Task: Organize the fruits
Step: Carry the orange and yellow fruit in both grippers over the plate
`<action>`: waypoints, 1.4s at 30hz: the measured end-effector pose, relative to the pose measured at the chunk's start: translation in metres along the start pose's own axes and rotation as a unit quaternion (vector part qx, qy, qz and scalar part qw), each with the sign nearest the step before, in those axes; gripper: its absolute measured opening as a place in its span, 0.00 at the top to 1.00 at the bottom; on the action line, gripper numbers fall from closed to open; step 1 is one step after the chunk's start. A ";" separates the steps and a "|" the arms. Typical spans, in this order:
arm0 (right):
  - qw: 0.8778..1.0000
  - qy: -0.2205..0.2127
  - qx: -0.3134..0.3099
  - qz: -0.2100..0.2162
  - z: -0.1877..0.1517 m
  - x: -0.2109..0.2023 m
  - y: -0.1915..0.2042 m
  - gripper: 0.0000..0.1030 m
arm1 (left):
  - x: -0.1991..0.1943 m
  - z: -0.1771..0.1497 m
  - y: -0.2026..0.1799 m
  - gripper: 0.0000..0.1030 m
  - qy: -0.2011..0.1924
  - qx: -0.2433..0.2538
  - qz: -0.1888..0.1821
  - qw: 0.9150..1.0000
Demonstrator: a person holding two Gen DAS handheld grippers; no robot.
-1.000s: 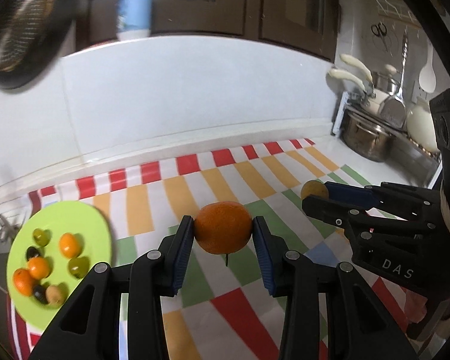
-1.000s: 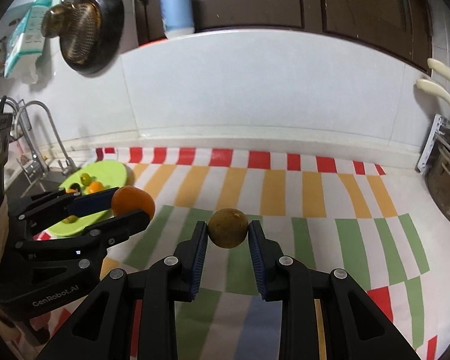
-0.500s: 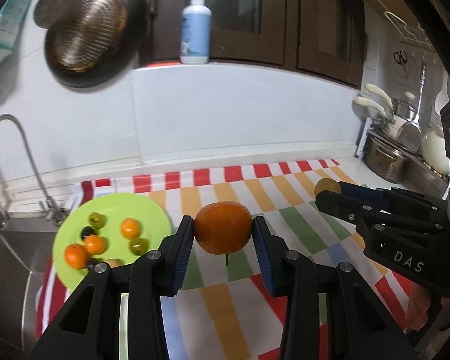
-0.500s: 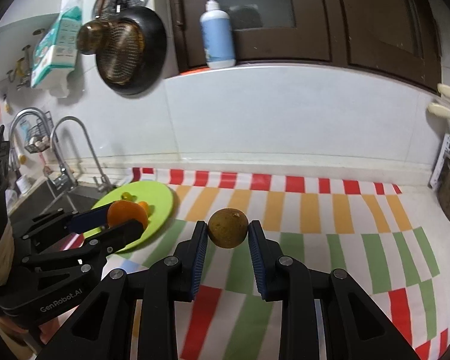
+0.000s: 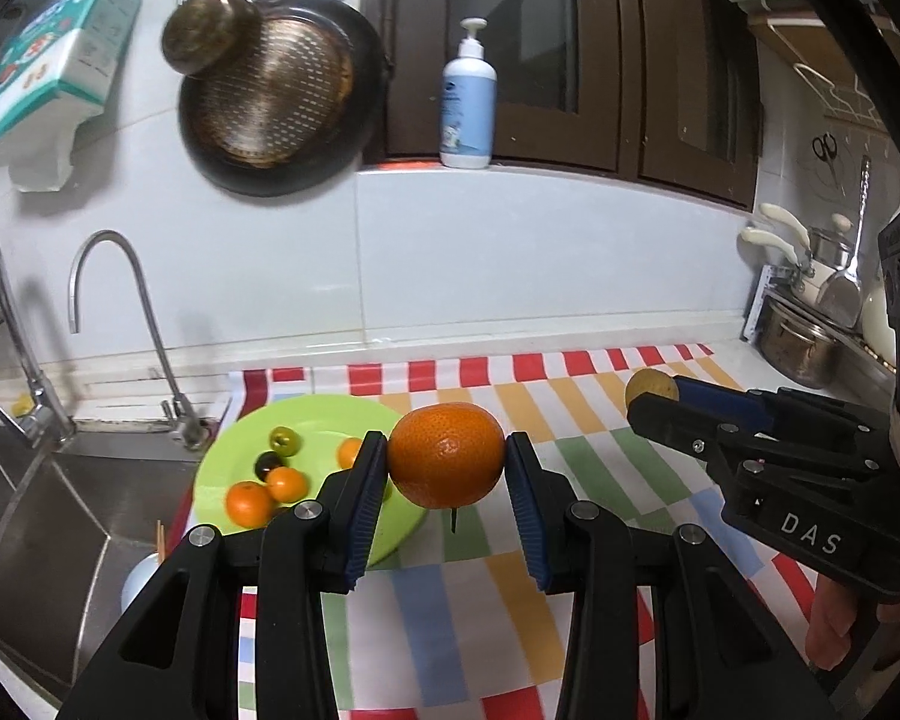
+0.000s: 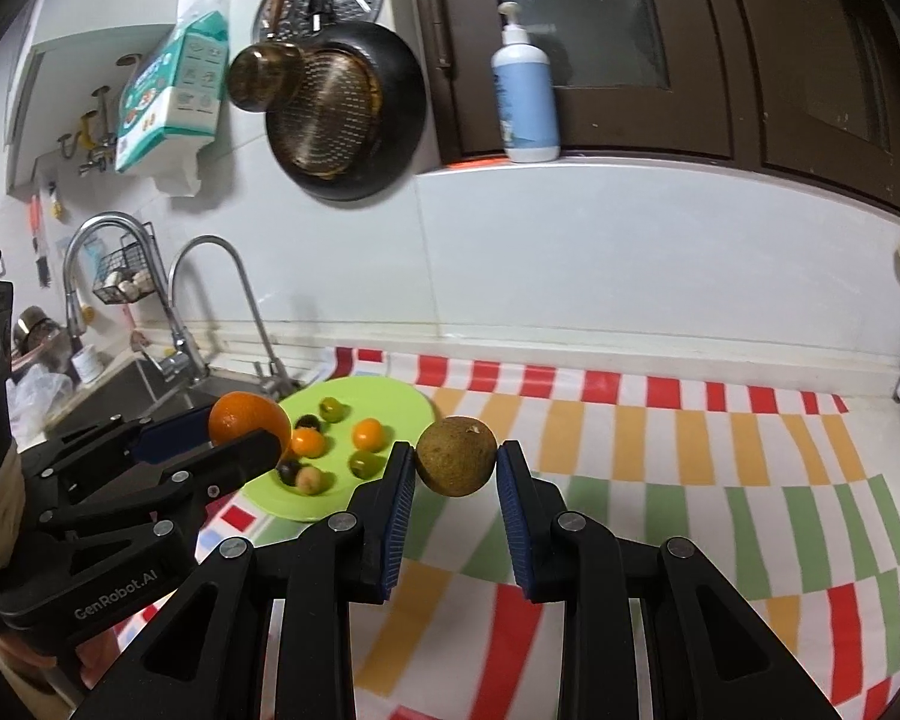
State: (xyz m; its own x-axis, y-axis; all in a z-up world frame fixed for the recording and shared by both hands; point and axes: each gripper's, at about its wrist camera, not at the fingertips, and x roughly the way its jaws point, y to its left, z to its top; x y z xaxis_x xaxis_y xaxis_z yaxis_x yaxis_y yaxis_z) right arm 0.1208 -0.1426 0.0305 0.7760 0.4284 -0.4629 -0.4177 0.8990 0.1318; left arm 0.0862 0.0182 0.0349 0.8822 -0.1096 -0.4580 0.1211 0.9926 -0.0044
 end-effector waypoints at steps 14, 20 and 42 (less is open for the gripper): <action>0.999 -0.004 -0.020 0.027 0.011 0.020 0.042 0.71 | -0.009 0.001 0.040 0.62 -0.010 -0.010 0.032 0.999; 0.999 -0.001 -0.027 0.039 0.018 0.037 0.054 0.71 | -0.005 0.004 0.056 0.62 -0.012 -0.012 0.044 0.999; 0.997 0.027 -0.050 0.056 0.042 0.112 0.064 0.71 | 0.058 0.015 0.091 0.62 0.010 -0.020 0.060 0.998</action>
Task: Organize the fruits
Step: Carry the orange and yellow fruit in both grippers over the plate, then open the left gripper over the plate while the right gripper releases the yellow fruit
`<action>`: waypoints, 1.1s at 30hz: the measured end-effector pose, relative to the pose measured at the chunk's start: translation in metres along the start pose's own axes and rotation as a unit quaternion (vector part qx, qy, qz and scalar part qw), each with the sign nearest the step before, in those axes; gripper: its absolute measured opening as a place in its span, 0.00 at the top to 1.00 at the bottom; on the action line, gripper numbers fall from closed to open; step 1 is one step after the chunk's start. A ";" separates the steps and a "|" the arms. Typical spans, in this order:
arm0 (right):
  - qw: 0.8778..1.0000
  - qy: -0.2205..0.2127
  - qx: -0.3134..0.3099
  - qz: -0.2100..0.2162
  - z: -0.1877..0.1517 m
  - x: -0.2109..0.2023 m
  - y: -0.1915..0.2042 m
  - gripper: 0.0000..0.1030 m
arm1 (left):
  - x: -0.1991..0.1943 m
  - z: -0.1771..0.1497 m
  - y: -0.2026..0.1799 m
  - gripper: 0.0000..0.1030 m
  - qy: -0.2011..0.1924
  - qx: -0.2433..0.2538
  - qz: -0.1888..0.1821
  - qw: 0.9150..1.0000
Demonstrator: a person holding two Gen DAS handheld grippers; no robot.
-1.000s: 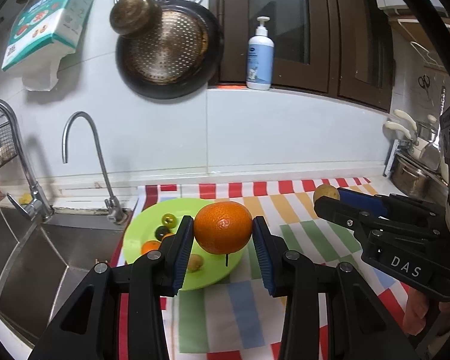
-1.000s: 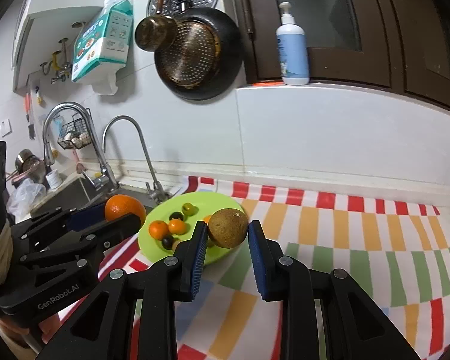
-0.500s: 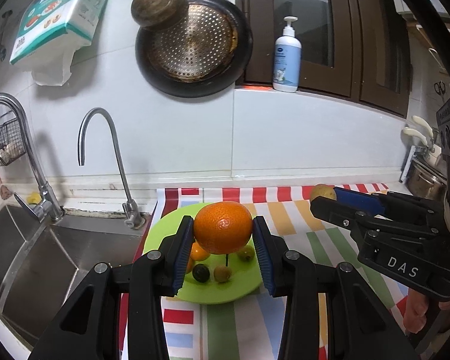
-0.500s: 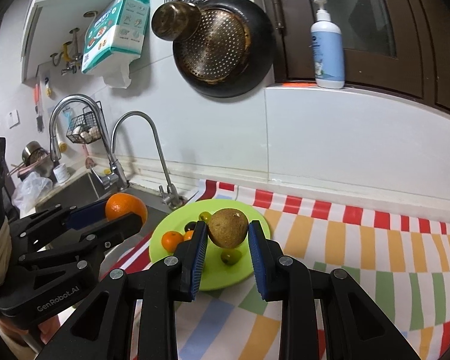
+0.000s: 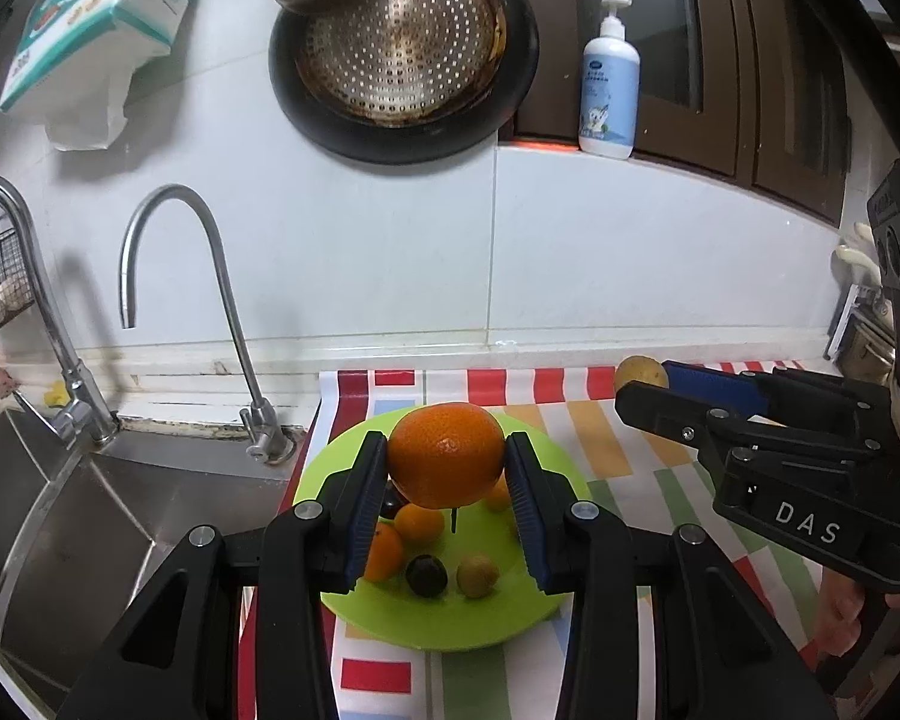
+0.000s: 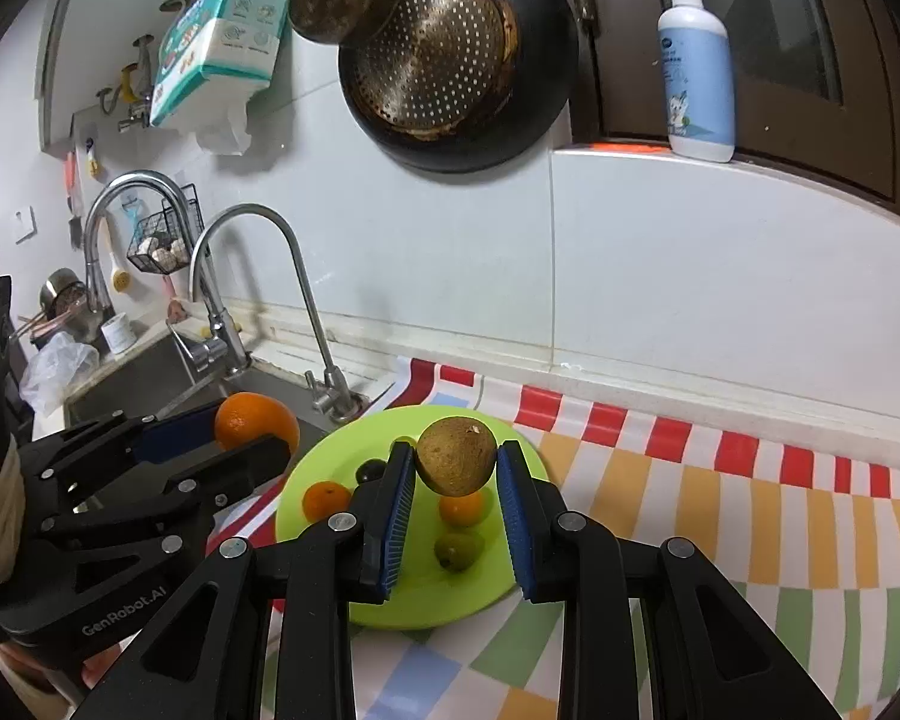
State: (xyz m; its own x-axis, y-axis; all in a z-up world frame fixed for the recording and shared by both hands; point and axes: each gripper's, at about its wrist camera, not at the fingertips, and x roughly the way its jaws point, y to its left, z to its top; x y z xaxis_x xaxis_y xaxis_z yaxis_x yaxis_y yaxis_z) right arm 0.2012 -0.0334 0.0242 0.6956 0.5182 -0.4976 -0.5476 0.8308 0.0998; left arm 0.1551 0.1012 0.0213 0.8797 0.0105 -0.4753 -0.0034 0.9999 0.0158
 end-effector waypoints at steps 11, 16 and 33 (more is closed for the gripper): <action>1.000 0.028 -0.003 0.004 0.002 0.042 -0.009 0.71 | 0.043 0.003 0.006 0.62 0.018 0.007 -0.002 1.000; 0.999 0.048 0.006 0.008 -0.002 0.065 -0.017 0.71 | 0.062 0.004 0.006 0.62 0.025 0.015 -0.005 1.000; 0.995 0.101 0.022 0.013 -0.026 0.108 -0.030 0.71 | 0.107 0.002 0.012 0.57 0.072 0.018 -0.015 0.997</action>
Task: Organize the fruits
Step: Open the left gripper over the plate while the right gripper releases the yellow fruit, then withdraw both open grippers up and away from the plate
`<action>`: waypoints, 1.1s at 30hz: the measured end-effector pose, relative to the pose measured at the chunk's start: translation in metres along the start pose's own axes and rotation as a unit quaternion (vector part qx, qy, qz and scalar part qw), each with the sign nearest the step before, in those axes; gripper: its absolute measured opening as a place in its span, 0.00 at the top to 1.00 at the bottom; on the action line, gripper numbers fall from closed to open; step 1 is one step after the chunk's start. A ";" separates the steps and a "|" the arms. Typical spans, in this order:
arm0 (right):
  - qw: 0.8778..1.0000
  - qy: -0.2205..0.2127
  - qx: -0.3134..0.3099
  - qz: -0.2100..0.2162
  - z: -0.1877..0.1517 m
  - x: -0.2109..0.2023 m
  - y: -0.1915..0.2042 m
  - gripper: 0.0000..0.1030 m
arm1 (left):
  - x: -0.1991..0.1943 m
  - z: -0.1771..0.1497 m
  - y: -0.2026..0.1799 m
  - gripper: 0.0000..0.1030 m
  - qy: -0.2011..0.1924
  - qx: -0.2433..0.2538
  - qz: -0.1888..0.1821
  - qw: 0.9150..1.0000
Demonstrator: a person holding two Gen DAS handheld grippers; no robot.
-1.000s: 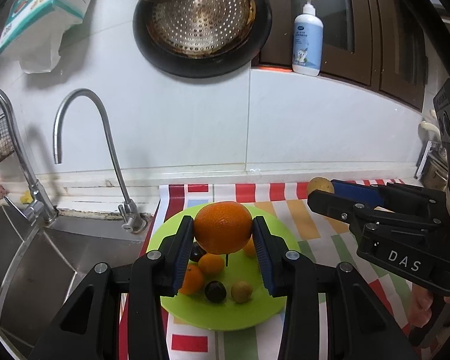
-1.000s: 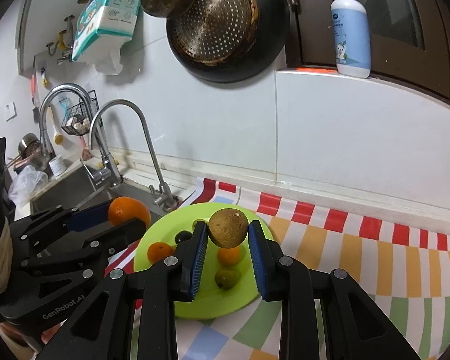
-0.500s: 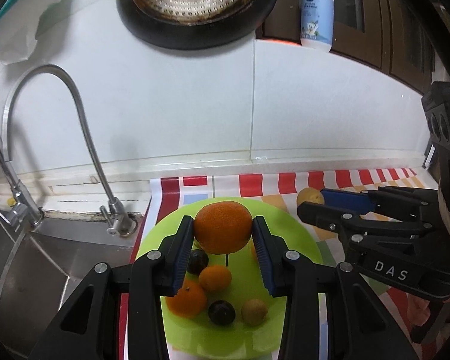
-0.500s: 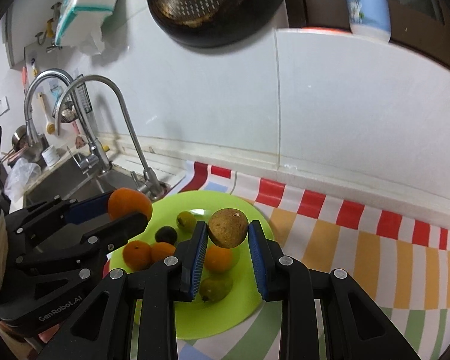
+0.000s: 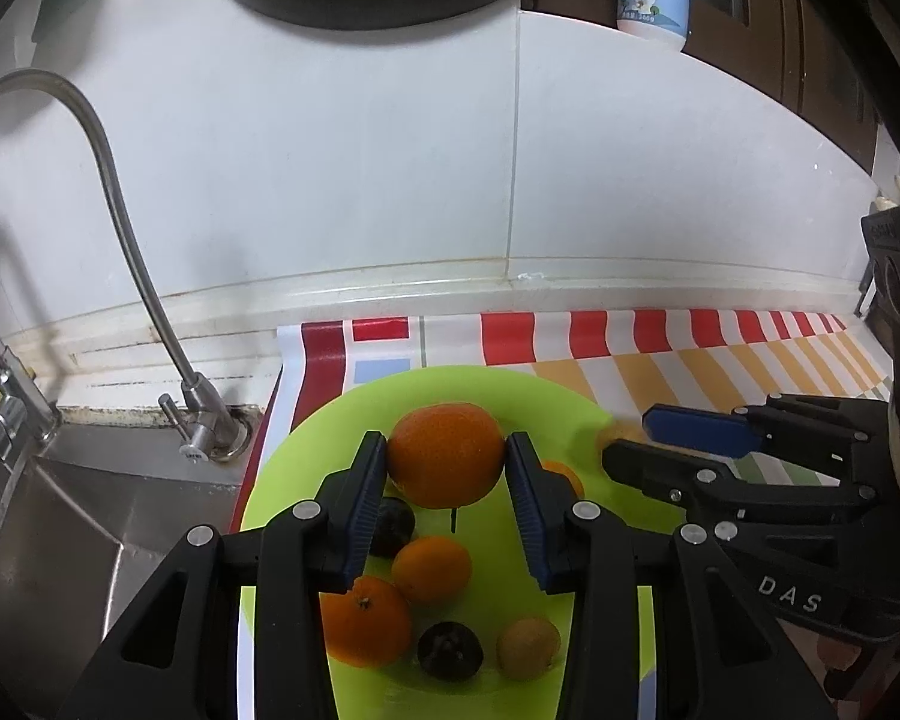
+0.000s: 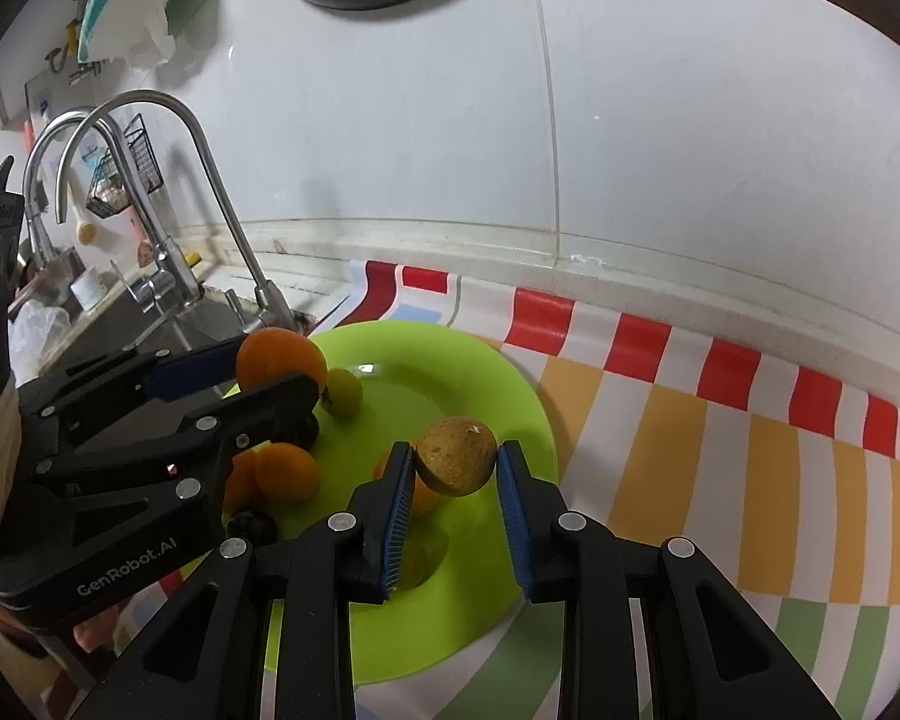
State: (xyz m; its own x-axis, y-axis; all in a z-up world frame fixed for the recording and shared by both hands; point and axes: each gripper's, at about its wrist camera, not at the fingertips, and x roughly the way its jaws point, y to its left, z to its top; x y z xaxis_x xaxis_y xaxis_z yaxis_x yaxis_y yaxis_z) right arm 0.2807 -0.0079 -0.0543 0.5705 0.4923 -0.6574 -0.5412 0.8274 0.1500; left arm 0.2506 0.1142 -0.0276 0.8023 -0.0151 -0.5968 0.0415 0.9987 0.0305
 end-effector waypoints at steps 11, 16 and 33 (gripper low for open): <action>0.999 -0.034 0.010 -0.017 -0.005 -0.039 0.001 0.59 | -0.055 -0.008 -0.003 0.42 -0.035 -0.009 0.037 0.999; 0.997 -0.069 0.019 -0.036 -0.012 -0.080 0.007 0.51 | -0.092 -0.012 -0.011 0.31 -0.049 -0.018 0.047 0.998; 0.974 -0.127 0.084 -0.168 -0.070 -0.184 0.050 0.28 | -0.190 -0.040 -0.024 0.04 -0.100 0.027 0.038 0.994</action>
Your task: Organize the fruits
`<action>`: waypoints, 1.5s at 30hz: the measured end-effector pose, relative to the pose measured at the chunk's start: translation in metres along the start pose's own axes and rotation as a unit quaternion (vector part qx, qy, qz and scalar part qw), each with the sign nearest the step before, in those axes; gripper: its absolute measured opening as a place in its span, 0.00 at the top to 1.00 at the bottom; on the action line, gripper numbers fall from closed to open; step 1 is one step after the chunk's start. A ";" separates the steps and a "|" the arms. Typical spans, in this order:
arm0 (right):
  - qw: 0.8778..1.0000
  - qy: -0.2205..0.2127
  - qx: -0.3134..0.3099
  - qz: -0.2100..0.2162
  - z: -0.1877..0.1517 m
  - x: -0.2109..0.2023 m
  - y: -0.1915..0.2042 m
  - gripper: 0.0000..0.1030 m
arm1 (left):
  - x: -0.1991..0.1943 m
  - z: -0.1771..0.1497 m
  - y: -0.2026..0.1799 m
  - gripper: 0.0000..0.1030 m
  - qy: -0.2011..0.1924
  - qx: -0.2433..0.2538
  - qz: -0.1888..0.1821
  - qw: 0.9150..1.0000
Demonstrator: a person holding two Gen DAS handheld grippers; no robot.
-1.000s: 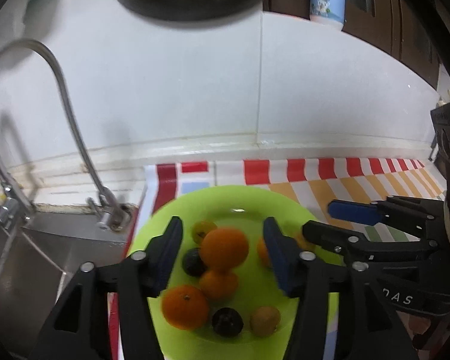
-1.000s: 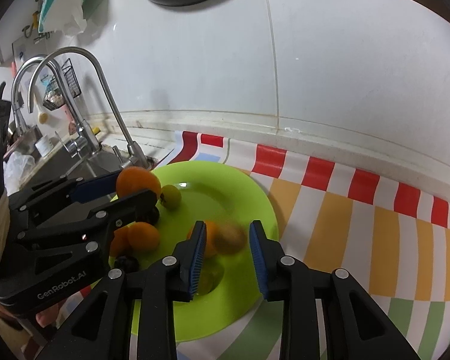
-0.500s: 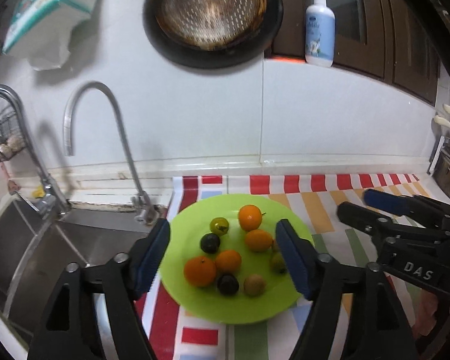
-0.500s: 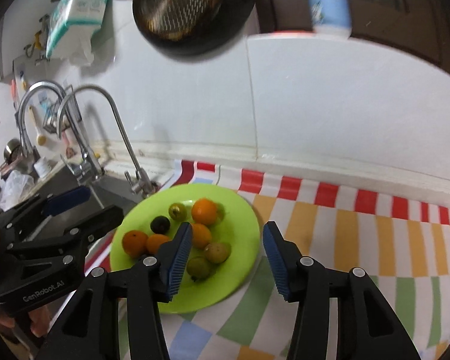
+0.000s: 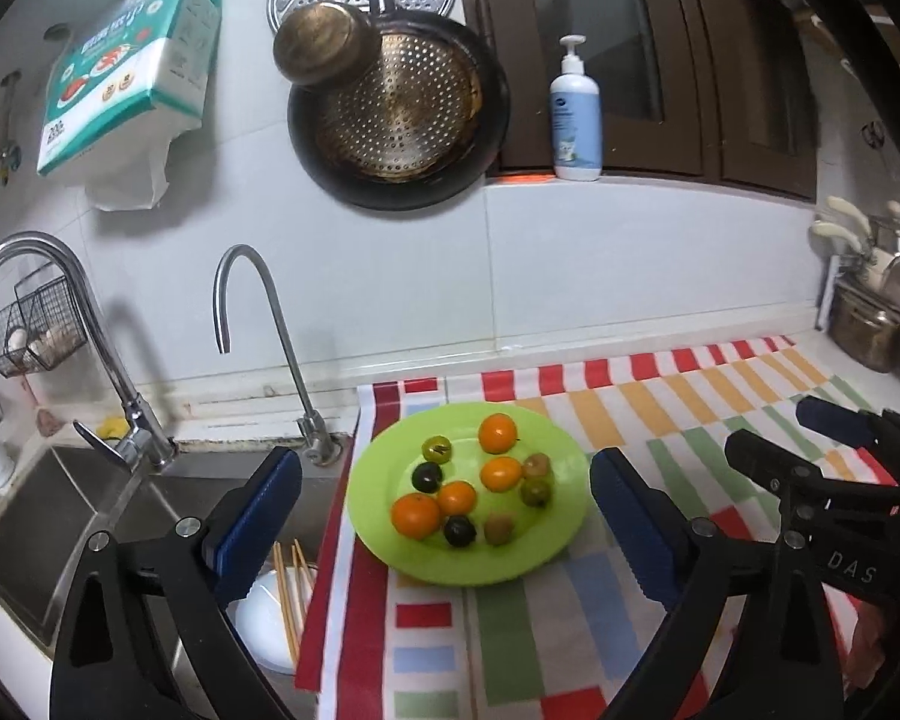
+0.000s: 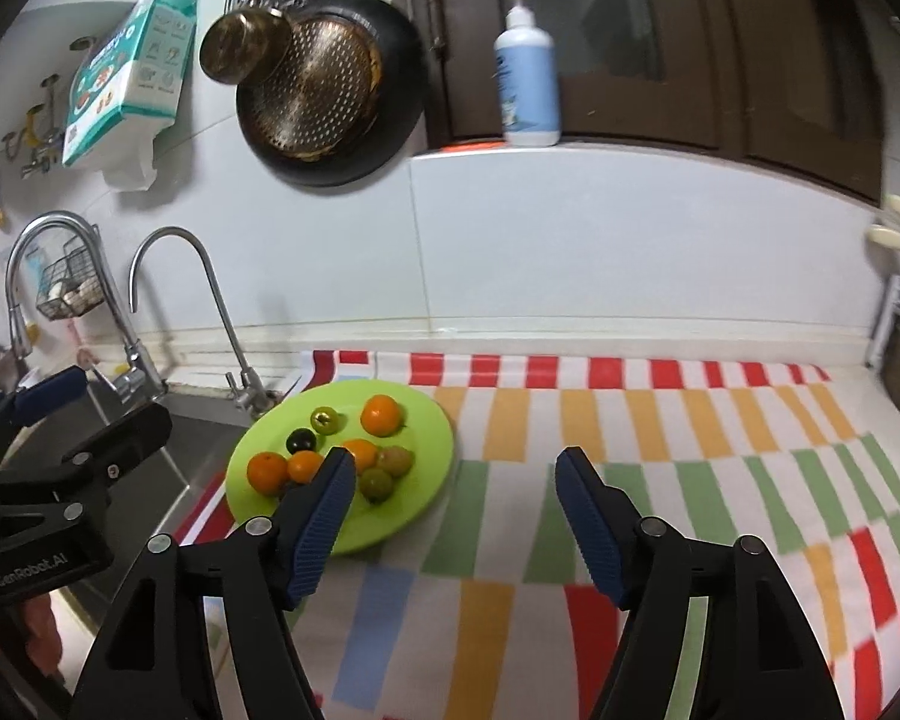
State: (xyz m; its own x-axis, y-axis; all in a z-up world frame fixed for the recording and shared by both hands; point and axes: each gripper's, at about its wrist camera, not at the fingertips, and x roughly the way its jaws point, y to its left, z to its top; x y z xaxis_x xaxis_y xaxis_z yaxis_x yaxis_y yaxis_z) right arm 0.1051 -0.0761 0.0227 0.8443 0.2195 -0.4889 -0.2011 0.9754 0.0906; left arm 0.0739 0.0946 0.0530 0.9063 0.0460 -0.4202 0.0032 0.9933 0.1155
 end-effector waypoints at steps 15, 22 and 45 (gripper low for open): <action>0.999 -0.027 -0.024 -0.020 -0.020 -0.095 -0.018 0.26 | -0.079 -0.026 -0.028 0.00 -0.017 -0.020 0.009 1.000; 0.999 -0.042 -0.024 -0.020 -0.033 -0.131 -0.020 0.21 | -0.109 -0.035 -0.035 0.00 -0.013 -0.012 0.017 1.000; 0.999 -0.043 -0.019 -0.009 -0.058 -0.181 -0.034 0.18 | -0.159 -0.051 -0.058 0.00 -0.033 -0.006 0.025 0.999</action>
State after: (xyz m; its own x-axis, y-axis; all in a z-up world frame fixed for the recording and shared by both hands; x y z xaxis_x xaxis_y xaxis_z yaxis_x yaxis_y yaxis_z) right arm -0.0697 -0.1506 0.0573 0.8868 0.2050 -0.4141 -0.2032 0.9779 0.0490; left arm -0.0920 0.0349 0.0668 0.9310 0.0892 -0.3540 -0.0479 0.9911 0.1238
